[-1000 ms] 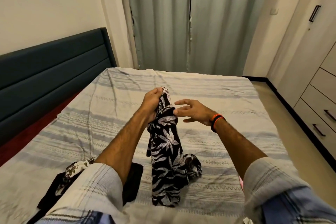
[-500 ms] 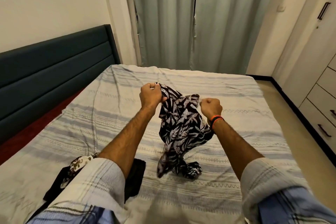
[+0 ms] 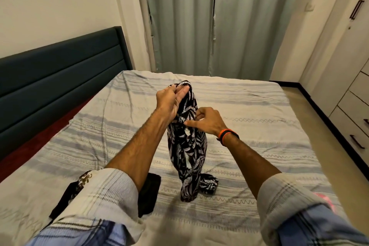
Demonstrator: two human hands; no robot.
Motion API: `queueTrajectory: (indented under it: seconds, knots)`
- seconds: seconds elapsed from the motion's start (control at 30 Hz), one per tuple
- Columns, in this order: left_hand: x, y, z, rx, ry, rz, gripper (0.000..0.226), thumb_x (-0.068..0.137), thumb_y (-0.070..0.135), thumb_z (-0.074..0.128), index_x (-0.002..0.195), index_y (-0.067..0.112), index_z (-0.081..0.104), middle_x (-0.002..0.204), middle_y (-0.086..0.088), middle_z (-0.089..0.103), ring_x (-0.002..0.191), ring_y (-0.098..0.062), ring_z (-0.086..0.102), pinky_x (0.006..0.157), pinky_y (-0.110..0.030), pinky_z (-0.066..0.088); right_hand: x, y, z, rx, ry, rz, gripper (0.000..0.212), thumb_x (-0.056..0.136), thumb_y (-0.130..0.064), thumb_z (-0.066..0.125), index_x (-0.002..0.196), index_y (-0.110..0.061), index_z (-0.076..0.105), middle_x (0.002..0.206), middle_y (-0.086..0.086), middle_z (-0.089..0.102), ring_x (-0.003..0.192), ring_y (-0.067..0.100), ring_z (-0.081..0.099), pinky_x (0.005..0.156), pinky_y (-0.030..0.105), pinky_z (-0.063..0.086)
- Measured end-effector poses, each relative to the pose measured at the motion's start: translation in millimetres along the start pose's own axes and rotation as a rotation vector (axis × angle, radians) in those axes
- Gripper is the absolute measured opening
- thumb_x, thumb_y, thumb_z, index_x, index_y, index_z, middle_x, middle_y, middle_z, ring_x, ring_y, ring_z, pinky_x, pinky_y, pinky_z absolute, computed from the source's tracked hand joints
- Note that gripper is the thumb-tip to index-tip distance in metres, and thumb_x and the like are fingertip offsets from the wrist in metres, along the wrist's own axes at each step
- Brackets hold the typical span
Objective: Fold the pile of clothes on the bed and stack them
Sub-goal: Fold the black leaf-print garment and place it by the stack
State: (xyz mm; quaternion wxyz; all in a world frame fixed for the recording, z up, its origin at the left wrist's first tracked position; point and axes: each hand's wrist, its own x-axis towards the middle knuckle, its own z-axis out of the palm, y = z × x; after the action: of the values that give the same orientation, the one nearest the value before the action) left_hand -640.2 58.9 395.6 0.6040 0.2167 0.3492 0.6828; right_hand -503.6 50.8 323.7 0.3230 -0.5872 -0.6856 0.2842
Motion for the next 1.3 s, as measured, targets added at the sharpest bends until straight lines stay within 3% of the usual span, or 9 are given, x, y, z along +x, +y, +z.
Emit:
queueTrajectory:
  seconds: [0.1,0.23,0.4,0.6,0.7,0.8,1.07,1.13,1.3]
  knots:
    - [3.4,3.0,-6.6,0.025,-0.013,-0.017,0.018,0.103,0.000,0.038,0.107,-0.013,0.050,0.097,-0.022,0.064,0.100,-0.035,0.065,0.080,-0.034,0.059,7.8,0.5,-4.3,0.208,0.025,0.049,0.029,0.081,-0.033,0.078,0.063,-0.021,0.059,0.074,0.002,0.068,0.082,0.025,0.069,0.074,0.037,0.059]
    - [7.1,-1.3,-24.4,0.383,-0.043,-0.001,0.015,0.101,0.013,0.051,0.105,0.001,0.059,0.098,-0.005,0.071,0.102,-0.023,0.068,0.082,-0.029,0.058,7.0,-10.2,-18.0,0.625,-0.021,0.105,0.032,0.098,-0.022,0.059,0.069,-0.017,0.048,0.079,0.004,0.060,0.072,0.015,0.063,0.061,0.025,0.055]
    - [0.3,-7.3,-40.1,0.794,-0.264,-0.017,0.057,0.076,0.020,0.084,0.124,0.012,0.052,0.115,-0.012,0.068,0.099,-0.024,0.069,0.075,-0.036,0.059,10.7,-22.9,-25.0,0.757,0.035,0.118,0.035,0.101,-0.027,0.054,0.092,0.004,0.069,0.089,0.015,0.070,0.077,0.023,0.065,0.072,0.038,0.054]
    - [-7.5,-4.0,-31.5,1.008,-0.399,0.104,0.052,0.073,0.009,0.085,0.119,0.015,0.062,0.098,-0.006,0.065,0.088,-0.018,0.068,0.068,-0.041,0.062,3.4,-19.0,-28.8,0.735,-0.040,0.114,0.050,0.087,-0.036,0.072,0.102,0.012,0.066,0.095,0.028,0.069,0.081,0.031,0.065,0.080,0.046,0.054]
    - [-3.1,-1.5,-32.1,1.187,-0.388,0.140,0.037,0.078,0.006,0.079,0.111,0.017,0.067,0.089,-0.011,0.067,0.078,-0.021,0.067,0.067,-0.042,0.062,0.5,-11.3,-39.0,0.721,-0.187,0.069,0.015,0.084,-0.006,0.073,0.097,0.000,0.071,0.091,0.016,0.072,0.078,0.022,0.069,0.075,0.031,0.058]
    - [-2.2,-3.8,-30.9,1.335,-0.241,0.245,0.021,0.082,0.011,0.067,0.101,0.016,0.074,0.091,-0.008,0.072,0.082,-0.019,0.066,0.068,-0.028,0.057,2.9,-1.3,-44.8,0.605,-0.215,0.068,0.031,0.078,0.013,0.068,0.105,-0.004,0.069,0.095,0.014,0.073,0.082,0.022,0.069,0.084,0.033,0.057]
    - [-2.8,-16.9,-31.2,1.500,-0.182,0.322,0.013,0.085,0.019,0.065,0.098,0.018,0.066,0.097,-0.002,0.069,0.088,-0.020,0.063,0.077,-0.024,0.049,1.3,3.9,-29.3,0.049,-0.130,0.153,0.010,0.077,-0.010,0.071,0.071,-0.015,0.064,0.069,-0.001,0.063,0.067,0.017,0.059,0.061,0.029,0.053]
    - [-2.1,-14.2,-32.2,1.495,-0.137,0.334,0.019,0.082,0.013,0.066,0.101,0.017,0.065,0.097,-0.001,0.067,0.087,-0.018,0.063,0.079,-0.027,0.054,-2.8,8.5,-29.2,-0.081,-0.205,0.226,0.008,0.075,-0.007,0.068,0.082,-0.005,0.070,0.079,0.008,0.069,0.072,0.022,0.064,0.058,0.028,0.058]
    - [1.6,2.0,-45.2,1.595,-0.106,0.383,0.022,0.071,0.002,0.065,0.079,0.022,0.068,0.087,0.004,0.070,0.085,-0.016,0.065,0.081,-0.027,0.055,-1.3,30.6,-40.2,-0.116,0.044,0.298,0.019,0.085,-0.006,0.056,0.091,-0.002,0.073,0.090,0.017,0.071,0.083,0.035,0.069,0.075,0.049,0.060]
